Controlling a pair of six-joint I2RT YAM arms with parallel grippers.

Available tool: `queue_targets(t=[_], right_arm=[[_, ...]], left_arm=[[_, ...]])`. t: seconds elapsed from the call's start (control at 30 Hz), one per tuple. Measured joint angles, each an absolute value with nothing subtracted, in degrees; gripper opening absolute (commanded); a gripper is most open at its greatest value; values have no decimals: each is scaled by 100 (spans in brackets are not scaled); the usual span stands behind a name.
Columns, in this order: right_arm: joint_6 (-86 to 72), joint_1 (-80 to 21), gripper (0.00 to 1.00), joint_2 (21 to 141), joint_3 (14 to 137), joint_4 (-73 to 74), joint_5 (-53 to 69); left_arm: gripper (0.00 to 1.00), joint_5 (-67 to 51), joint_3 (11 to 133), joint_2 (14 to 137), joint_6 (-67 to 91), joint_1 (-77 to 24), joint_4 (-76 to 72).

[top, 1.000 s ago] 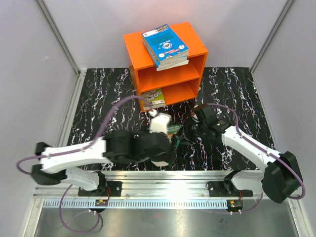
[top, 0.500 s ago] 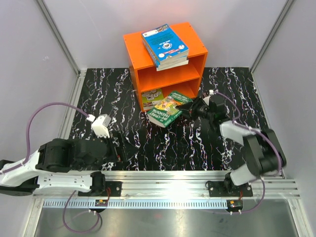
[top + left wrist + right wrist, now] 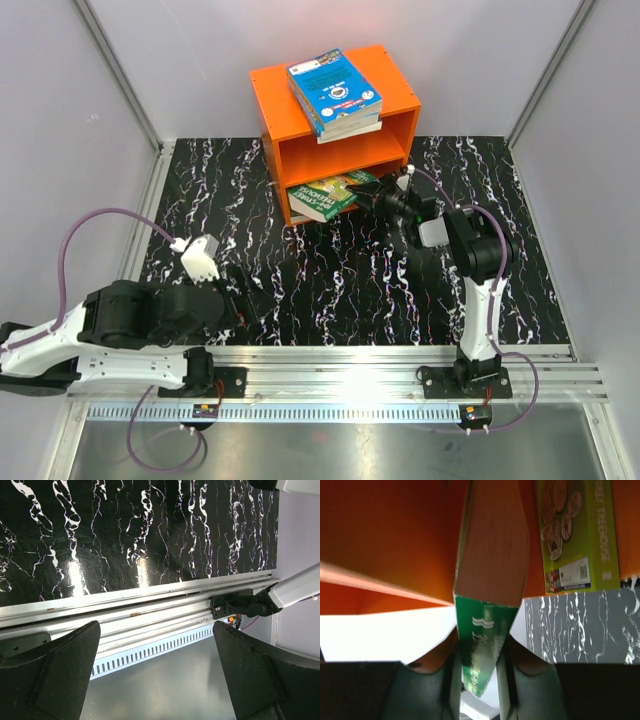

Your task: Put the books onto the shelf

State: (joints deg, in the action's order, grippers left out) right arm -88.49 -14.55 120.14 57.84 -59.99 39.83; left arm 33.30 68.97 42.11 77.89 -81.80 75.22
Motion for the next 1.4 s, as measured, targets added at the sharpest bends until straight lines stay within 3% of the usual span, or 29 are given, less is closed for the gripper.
queue_targets(t=[0.13,0.23,0.27,0.37,0.5,0.77,0.83,0.87,0.97,1.03,1.23,1.27,1.37,1.4], right_arm=[[-9024,-1431,3,12527,6217,-6357,4176],[-9041,-1413,23,12768,6392,-6455,4211],[-9045,-1406,42,12844,6458,-6473,4217],[-9065,-1382,63,13015,6626,-6482,4217],[-9065,-1369,69,13061,6744,-6348,4215],[-8573,-1372,68,13061,6845,-5507,4211],[-8324,-1378,63,13041,6845,-4984,4209],[-8141,-1387,54,13028,6845,-4659,4204],[-7566,-1426,10,12879,6845,-3518,4073],[-7303,-1439,4,12656,6901,-2980,3942],[-6764,-1459,2,12401,7531,-1584,3503],[-6724,-1463,5,12401,7642,-1337,3437],[-6685,-1476,26,12446,7961,-766,3253],[-6678,-1481,22,12484,8090,-602,3208]], left_arm=[[97,3347,6897,4261,8003,-8180,7588],[97,3361,6897,4368,8114,-8180,7642],[97,3376,6897,4418,8141,-8180,7651],[98,3406,6897,4602,8208,-8180,7658],[98,3463,6897,4751,8289,-8180,7655],[98,3616,6895,4762,8412,-8176,7620],[98,3645,6884,4762,8416,-8165,7601],[98,3651,6877,4764,8416,-8158,7588],[98,3656,6875,4775,8414,-8132,7524],[98,3653,6875,4777,8412,-8121,7487],[98,3642,6820,4858,8355,-8042,7323],[98,3638,6814,4893,8335,-8029,7306],[98,3618,6814,4974,8274,-8014,7244],[98,3607,6814,5011,8263,-8014,7229]])
